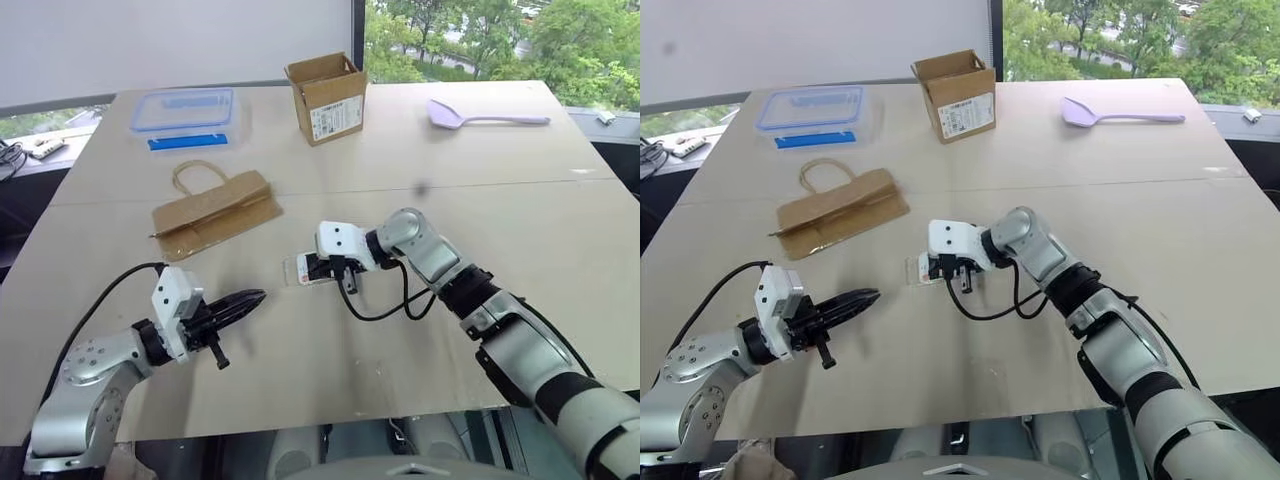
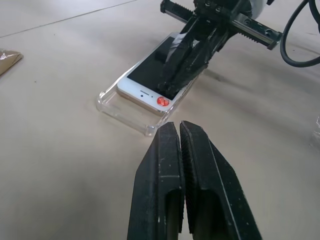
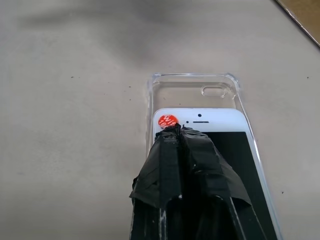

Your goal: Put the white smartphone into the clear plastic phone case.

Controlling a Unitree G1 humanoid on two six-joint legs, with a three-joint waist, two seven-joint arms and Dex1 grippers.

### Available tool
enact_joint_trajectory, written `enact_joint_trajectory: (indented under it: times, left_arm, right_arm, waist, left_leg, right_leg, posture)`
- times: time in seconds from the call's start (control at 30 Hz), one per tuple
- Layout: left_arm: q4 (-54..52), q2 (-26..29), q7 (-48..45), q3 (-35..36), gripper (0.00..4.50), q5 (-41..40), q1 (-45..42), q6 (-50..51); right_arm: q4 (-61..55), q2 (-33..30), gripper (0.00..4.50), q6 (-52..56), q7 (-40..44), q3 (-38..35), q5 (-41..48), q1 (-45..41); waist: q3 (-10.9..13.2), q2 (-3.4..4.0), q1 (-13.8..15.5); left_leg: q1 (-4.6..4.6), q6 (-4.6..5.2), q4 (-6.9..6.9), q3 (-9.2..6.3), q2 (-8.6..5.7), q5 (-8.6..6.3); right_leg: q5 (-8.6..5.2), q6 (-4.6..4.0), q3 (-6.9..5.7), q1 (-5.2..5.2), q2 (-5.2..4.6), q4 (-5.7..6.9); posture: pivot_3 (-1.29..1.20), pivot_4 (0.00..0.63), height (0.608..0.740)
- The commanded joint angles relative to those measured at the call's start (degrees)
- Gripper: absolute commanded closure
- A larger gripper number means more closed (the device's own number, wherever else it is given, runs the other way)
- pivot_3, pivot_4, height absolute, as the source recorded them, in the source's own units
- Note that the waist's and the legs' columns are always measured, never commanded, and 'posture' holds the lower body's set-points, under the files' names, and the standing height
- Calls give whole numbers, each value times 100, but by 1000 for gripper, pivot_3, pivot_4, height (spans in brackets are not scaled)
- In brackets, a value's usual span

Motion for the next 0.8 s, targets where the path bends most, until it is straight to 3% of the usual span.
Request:
enact_joint_trajectory:
  times: [0.03,0.13,0.37,0.6,0.8]
  left_arm:
    - [-129,45,-18,118,4383,-31,38,-83]
    - [-147,-4,92,145,4383,-78,28,-14]
    - [39,-163,945,30,4383,-15,-463,599]
    - [360,-278,1635,-369,4383,226,-1115,1318]
    - [693,-627,2183,-791,4383,688,-1519,1354]
  right_arm:
    - [338,-12,4500,270,99,226,-247,87]
    - [5,63,4500,546,168,-141,170,127]
    - [-2287,-271,4500,1553,-72,-1352,1311,399]
    - [-3764,-1476,4500,1895,-1213,-1475,463,1300]
    - [-4259,-1775,4500,2292,-2056,-1205,-212,1885]
  waist:
    - [-2,0,0]
    - [-3,0,0]
    - [13,4,44]
    - [8,-4,134]
    - [10,-5,130]
  left_leg:
    - [0,0,0,0,0,0]
    - [4,0,0,-2,1,0]
    - [-17,0,0,-5,-2,0]
    - [-16,0,0,-6,-13,0]
    - [-13,0,1,6,-14,0]
  right_leg:
    - [0,0,0,0,-1,0]
    - [0,0,0,3,-1,2]
    - [1,2,-5,-6,-6,-2]
    - [0,5,-10,-2,-6,-7]
    - [1,5,5,-7,11,-3]
  posture:
    - [0,150,740]
    - [0,150,740]
    - [0,150,740]
    - [0,150,740]
    - [0,150,740]
